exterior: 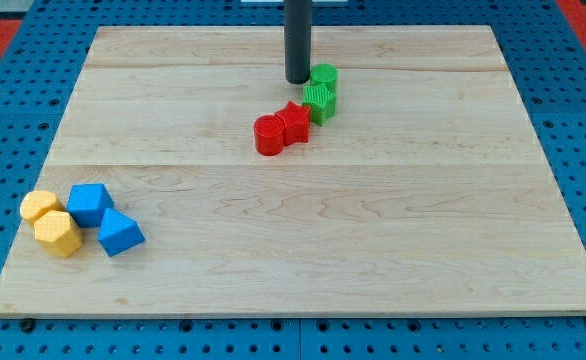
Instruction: Move the arm to the bottom of the blue triangle
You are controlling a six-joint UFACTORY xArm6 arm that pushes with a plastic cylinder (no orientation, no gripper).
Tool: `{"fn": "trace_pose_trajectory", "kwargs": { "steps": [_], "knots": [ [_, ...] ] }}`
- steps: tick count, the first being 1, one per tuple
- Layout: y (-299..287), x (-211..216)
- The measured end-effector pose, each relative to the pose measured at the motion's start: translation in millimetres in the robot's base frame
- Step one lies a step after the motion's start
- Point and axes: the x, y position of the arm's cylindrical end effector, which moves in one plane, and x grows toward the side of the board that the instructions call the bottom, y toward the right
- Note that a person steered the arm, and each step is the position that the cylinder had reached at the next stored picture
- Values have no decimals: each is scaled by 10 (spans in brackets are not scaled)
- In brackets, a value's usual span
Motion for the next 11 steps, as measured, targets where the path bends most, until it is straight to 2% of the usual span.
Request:
{"fn": "trace_pose_trajectory", "kwargs": {
  "steps": [2,4,6,8,9,10,11],
  "knots": [
    [-548,442],
    [-975,1172],
    [-535,1820],
    [-561,2569],
    [-880,2899],
    [-1275,3082],
    [-1431,3016]
  ]
}}
